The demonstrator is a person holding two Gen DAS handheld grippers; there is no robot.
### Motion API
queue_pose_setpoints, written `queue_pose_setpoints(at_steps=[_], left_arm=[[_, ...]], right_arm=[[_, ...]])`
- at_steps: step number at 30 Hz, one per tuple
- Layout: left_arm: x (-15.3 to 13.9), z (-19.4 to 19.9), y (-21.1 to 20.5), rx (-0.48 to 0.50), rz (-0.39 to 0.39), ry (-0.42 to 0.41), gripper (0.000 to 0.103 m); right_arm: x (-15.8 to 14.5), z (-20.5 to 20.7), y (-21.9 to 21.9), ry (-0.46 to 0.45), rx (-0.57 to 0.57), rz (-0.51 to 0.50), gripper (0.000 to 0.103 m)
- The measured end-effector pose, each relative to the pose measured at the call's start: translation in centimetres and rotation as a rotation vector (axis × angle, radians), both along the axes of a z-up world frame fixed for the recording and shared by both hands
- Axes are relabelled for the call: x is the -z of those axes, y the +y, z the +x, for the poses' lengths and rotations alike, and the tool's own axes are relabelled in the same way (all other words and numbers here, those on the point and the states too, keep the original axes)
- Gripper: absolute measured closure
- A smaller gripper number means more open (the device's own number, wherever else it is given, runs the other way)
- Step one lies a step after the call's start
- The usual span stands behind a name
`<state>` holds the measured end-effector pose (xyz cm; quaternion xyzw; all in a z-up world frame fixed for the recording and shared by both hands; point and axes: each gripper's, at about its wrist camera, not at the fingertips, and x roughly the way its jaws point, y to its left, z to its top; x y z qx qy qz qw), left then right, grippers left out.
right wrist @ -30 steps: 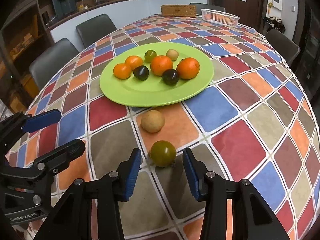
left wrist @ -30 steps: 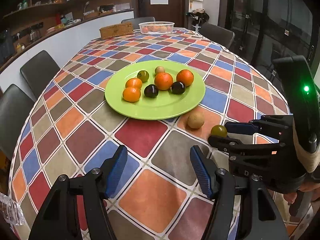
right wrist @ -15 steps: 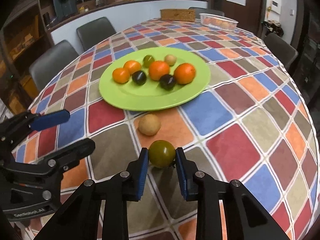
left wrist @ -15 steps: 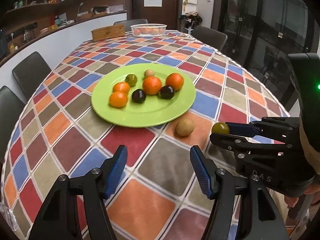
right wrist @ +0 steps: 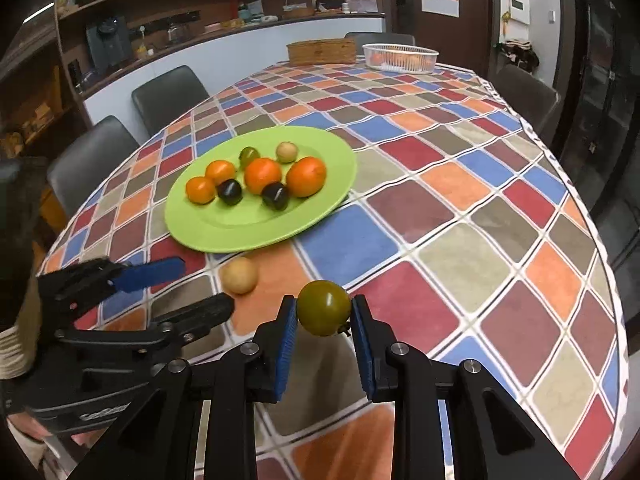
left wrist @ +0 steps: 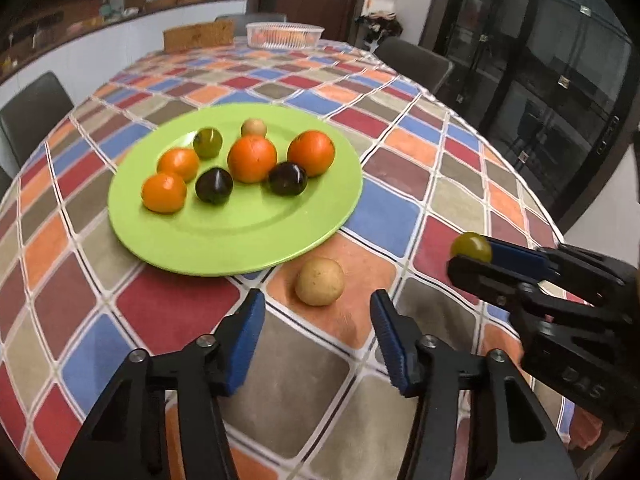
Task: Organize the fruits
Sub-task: 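Grasp the green tomato with the right tool while the left tool grasps the kiwi, then carry the kiwi and tomato onto the green plate and open both tools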
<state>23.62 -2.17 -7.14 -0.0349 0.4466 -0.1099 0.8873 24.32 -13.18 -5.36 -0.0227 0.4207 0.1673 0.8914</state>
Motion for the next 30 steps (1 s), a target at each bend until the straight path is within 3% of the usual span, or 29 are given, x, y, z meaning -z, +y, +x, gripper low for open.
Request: queue_pose_setpoints(at_steps=[1, 8, 13, 21, 30], left_arm=[[0.2, 0.3, 0.0, -0.013, -0.01, 0.009, 0.059], [0.9, 1.3, -0.7, -0.028, 0.009, 0.033, 0.063], [0.9, 1.4, -0.8, -0.025, 0.02, 0.028, 0.074], [-0.1, 0.6, -0.5, -0.006, -0.006, 0.014, 0.074], [-3.8, -1.4, 1.1, 0.004, -0.005, -0.088, 0.074]], right_arm=[[0.0, 0.1, -0.2, 0.002, 0.003, 0.007, 0.075], [0.5, 0.7, -1.1, 0.008, 0.014, 0.019, 0.075], [0.8, 0.9, -1.3, 0.014, 0.013, 0.025, 0.075], [0.6, 0.6, -1.2, 0.012, 0.006, 0.036, 0.075], [-1.5, -0.1, -0.1, -0.029, -0.024, 0.05, 0.075]])
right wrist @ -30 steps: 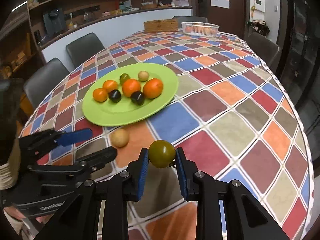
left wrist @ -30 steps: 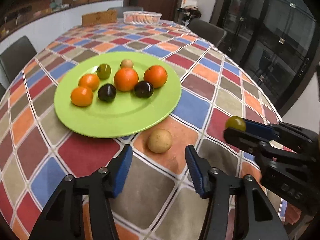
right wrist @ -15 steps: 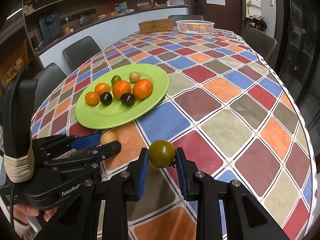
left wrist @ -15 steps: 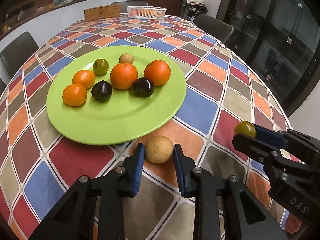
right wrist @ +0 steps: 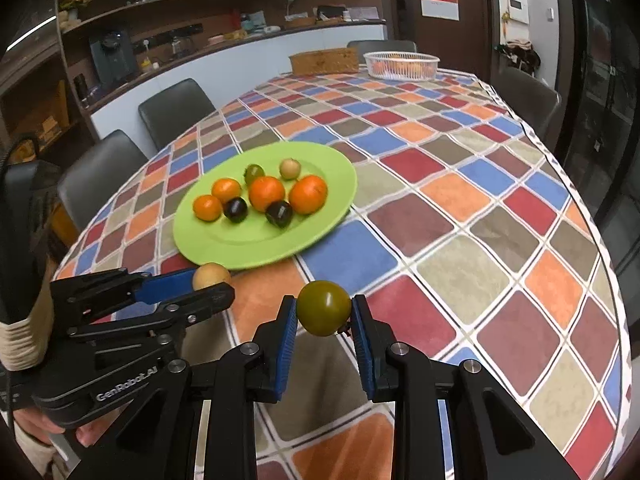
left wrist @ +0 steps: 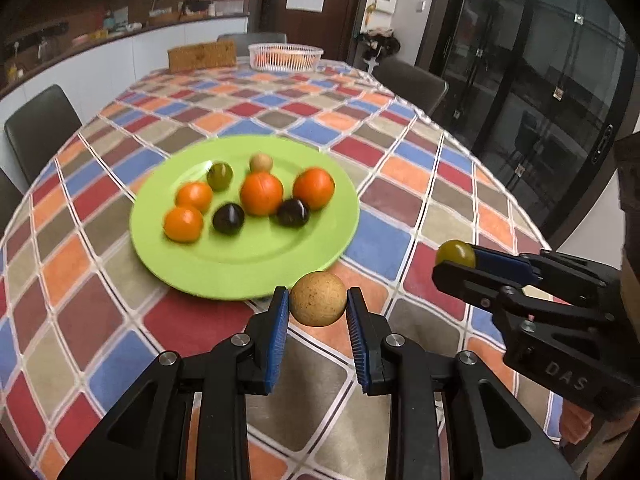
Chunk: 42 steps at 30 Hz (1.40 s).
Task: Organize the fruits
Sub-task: 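Carry the kiwi and tomato onto the green plate and open both tools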
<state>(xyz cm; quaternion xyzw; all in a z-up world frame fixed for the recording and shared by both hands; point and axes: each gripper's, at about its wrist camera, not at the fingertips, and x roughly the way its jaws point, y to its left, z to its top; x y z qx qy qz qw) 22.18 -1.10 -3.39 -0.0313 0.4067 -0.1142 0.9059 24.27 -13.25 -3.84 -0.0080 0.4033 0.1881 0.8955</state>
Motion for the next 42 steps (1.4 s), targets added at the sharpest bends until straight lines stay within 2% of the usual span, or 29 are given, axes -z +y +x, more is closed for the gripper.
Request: queue_pose_setpoints(at_steps=[10, 20, 25, 30, 42], left_arm=[[-3.7, 0.2, 2.5, -0.007, 0.014, -0.093, 0.074], [-4.9, 2.8, 3.9, -0.003, 0.023, -0.128, 0.074], [-4.5, 5.3, 5.1, -0.003, -0.019, -0.117, 0.074], [-3.6, 7.4, 5.9, -0.009, -0.012, -0.106, 0.074], [0.4, 11.1, 7.0, -0.011, -0.046, 0.015, 0.074]], right_arm=[[-2.9, 1.4, 2.5, -0.055, -0.038, 0.013, 0.075], [-5.1, 4.4, 5.1, -0.095, -0.089, -0.009, 0.075], [-4.9, 7.0, 5.9, -0.069, -0.09, 0.007, 0.075], [-3.5, 9.6, 6.9, -0.028, -0.09, 0.011, 0.075], [0.1, 13.4, 8.3, 0.05, -0.075, -0.037, 0.074]])
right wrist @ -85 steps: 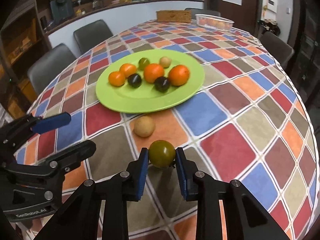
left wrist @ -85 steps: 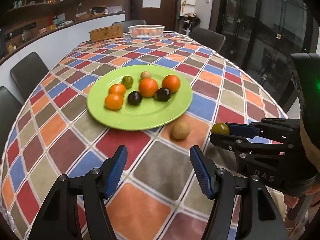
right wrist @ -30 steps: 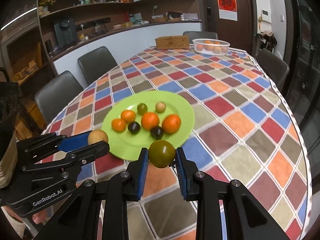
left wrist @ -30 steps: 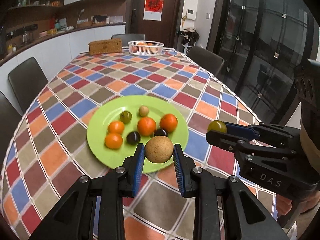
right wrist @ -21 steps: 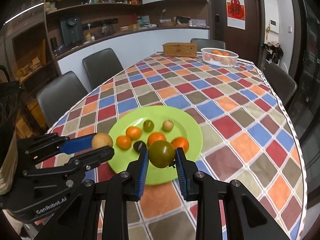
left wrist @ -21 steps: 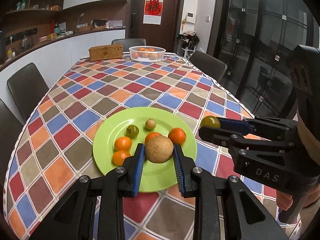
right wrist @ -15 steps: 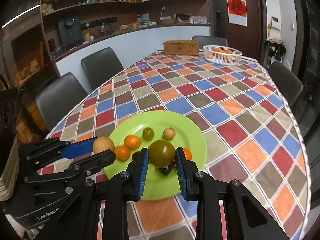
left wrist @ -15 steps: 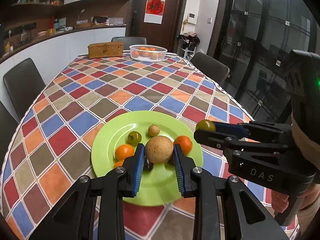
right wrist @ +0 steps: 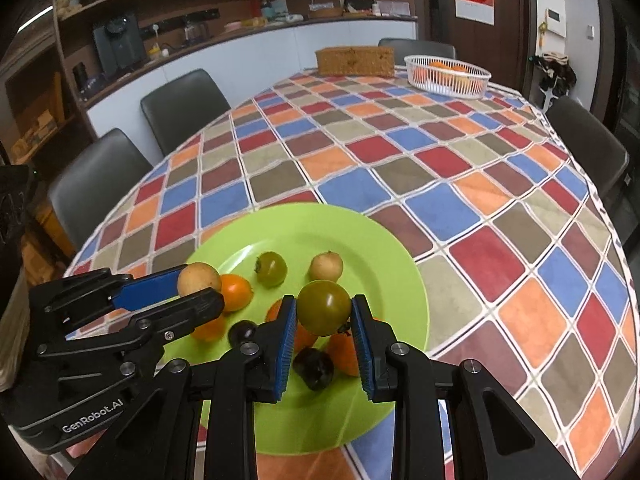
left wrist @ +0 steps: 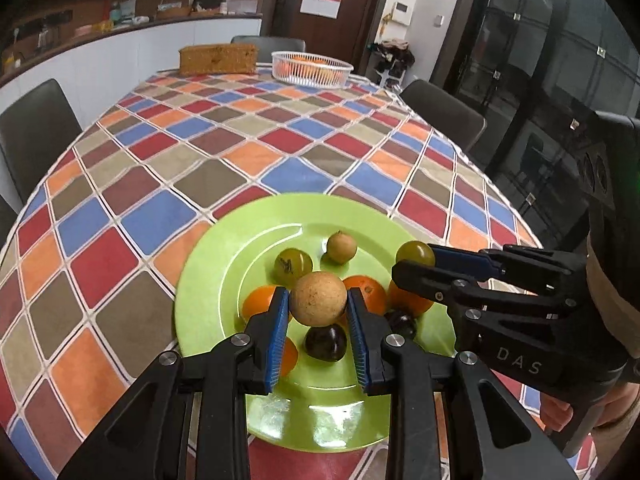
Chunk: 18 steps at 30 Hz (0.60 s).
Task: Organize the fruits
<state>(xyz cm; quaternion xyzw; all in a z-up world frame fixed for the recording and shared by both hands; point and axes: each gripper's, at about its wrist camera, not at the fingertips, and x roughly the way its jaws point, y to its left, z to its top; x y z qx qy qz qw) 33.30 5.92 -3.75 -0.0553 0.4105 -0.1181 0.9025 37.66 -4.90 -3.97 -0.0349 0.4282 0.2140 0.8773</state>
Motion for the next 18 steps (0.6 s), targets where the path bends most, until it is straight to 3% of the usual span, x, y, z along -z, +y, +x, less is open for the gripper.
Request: queue_pose_setpoints(at_steps=[6, 11, 13, 18], left_arm=[[0.2, 0.1, -0.2, 0.008, 0.031, 0.0, 0.067], [-0.9, -1.3, -0.1, -0.015, 0.064, -0.035, 0.067], [-1.7, -2.2, -0.1, -0.027, 0.078, -0.057, 0.061], [-3.6, -4.9, -0.5, -0.047, 0.129, -0.116, 0.058]], right_arm=[[0.7, 0.3, 0.0, 0.014, -0.002, 0.0, 0.074], [0.3, -0.4, -0.2, -0.001, 0.002, -0.003, 0.073], [-0.1, -0.9, -0.4, -0.009, 0.003, 0.007, 0.073], [-1.8, -3.3, -1.2, -0.067, 0.025, 0.0, 0.064]])
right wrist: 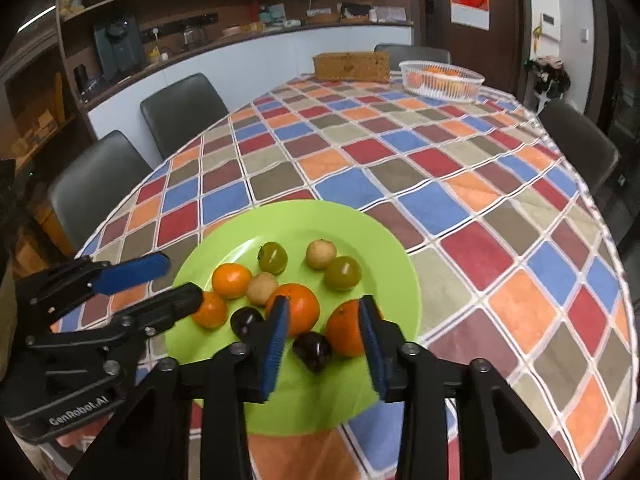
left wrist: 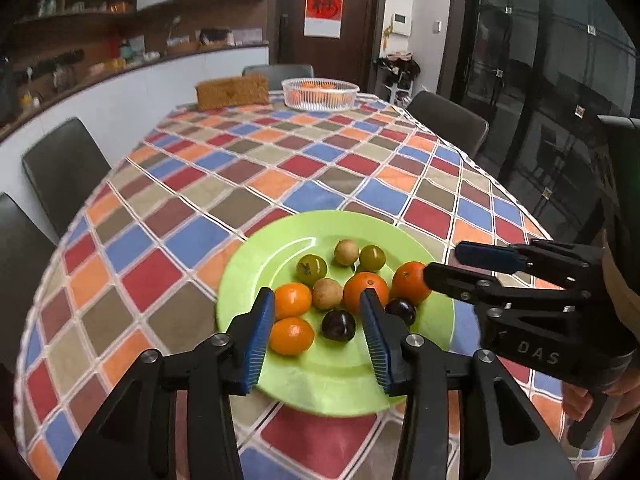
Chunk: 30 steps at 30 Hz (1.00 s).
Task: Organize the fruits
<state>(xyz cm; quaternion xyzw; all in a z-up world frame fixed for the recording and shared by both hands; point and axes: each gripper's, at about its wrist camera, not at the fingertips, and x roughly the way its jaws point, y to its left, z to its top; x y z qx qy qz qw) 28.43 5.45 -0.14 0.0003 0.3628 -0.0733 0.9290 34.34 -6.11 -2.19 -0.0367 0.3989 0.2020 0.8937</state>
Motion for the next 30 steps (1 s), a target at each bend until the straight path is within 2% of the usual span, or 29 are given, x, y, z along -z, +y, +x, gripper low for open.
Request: queue_pose_setpoints(at_steps=[2, 6, 10, 12, 16, 19, 30], left_arm=[[-0.9, -1.4, -0.1, 0.004, 0.005, -0.034, 0.054], [-2.7, -4.4, -0.5, 0.009, 0.015, -0.102, 0.044], [-4.2, -7.3, -0.7, -0.033, 0.037, -0.147, 0.035], [-4.6, -8.5, -0.7, -0.044, 0.033, -0.155, 0.033], [-5.2, -10.8, -0.9, -0.056, 0.029, -0.169, 0.029], [-5.4, -12.5, -1.3, -0.056, 0.033, -0.182, 0.026], [-7.0, -18.3, -2.7, -0.046, 0.043, -0.233, 0.02]], right_arm=[[-0.9, -1.4, -0.5, -0.025, 0.015, -0.002, 0.063], [-2.6, -4.3, -1.5, -0.076, 0.054, -0.002, 0.056], [-3.9, -7.5, -2.5, -0.112, 0.081, 0.01, 0.053], [-4.5, -9.4, -3.1, -0.133, 0.103, 0.019, 0.047], [-5.4, -12.5, -4.1, -0.155, 0.134, 0.042, 0.047], [-6.0, -14.7, -4.6, -0.18, 0.153, 0.045, 0.042], [-7.7, -21.1, -5.6, -0.254, 0.175, 0.035, 0.042]])
